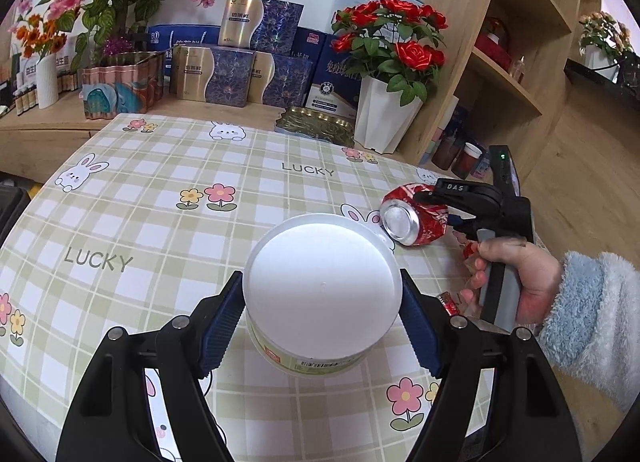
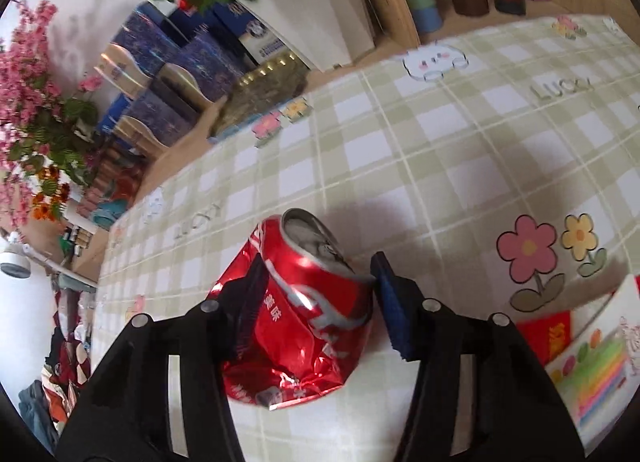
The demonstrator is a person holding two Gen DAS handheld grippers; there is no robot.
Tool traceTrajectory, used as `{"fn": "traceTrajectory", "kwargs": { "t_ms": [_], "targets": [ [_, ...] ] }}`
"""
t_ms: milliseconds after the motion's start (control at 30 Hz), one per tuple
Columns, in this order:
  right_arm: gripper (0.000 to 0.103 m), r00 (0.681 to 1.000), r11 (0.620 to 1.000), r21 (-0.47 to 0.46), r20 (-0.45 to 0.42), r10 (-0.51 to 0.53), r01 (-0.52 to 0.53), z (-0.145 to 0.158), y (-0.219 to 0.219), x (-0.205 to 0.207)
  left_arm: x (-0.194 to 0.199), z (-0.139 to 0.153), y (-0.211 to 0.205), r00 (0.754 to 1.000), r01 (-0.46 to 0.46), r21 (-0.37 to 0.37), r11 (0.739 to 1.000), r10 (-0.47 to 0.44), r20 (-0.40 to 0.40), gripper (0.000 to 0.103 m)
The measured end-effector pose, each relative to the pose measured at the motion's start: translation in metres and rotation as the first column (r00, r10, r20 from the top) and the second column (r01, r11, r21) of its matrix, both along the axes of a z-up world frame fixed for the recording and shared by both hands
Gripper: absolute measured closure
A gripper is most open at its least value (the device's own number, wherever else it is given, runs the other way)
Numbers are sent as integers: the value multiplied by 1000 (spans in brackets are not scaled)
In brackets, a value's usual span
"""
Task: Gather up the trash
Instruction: 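Grasp the crushed red Coca-Cola can with the right tool while the left tool holds the cup, then lower the can into the bin and open the right tool while the left tool carries the cup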
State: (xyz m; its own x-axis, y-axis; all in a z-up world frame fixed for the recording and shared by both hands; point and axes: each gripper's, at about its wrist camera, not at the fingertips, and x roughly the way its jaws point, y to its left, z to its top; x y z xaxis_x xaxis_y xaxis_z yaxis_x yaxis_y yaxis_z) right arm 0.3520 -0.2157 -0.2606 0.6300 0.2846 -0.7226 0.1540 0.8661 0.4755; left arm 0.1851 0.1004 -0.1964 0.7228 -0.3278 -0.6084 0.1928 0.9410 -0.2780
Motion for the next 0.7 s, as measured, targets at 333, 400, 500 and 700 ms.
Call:
{"fn": "traceTrajectory", "kwargs": {
  "t_ms": [333, 400, 500, 700],
  "targets": [
    [50, 987, 995, -89, 151, 62, -49, 61, -1, -47, -24, 20, -7, 1000, 15, -4, 1000, -15, 28, 31],
    [50, 982, 993, -100, 172, 74, -58, 70, -2, -60, -31, 25, -9, 999, 22, 0, 1000, -22, 33, 31],
    [50, 975, 992, -108, 203, 90, -69, 83, -4, -83, -43, 32, -14, 998, 35, 9, 999, -35, 44, 31],
    [50, 959, 988, -131, 256, 118, -86, 104, -13, -145, -70, 43, -24, 997, 63, 12, 998, -63, 53, 31]
  ]
}}
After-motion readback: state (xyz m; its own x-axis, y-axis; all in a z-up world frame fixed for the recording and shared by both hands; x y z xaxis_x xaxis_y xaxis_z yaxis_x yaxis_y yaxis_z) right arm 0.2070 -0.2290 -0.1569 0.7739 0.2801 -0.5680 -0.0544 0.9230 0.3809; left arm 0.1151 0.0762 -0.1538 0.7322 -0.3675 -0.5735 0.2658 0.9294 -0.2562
